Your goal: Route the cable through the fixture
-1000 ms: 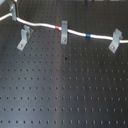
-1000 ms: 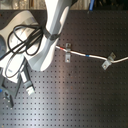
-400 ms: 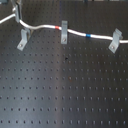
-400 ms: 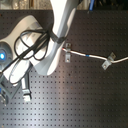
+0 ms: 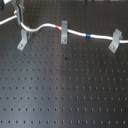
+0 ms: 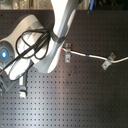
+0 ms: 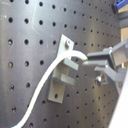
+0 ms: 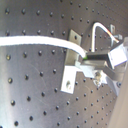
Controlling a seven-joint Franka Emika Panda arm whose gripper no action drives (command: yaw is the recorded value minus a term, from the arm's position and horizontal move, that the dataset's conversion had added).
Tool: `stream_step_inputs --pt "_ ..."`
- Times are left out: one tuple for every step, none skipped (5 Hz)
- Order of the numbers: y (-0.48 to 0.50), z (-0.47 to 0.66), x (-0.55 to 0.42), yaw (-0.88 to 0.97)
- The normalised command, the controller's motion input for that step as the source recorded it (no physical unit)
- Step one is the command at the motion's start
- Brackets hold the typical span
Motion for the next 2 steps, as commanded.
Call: stream_step_inputs --pt "-0.031 0.05 -0.085 0.87" --pt "0.002 0.05 -0.173 0.78"
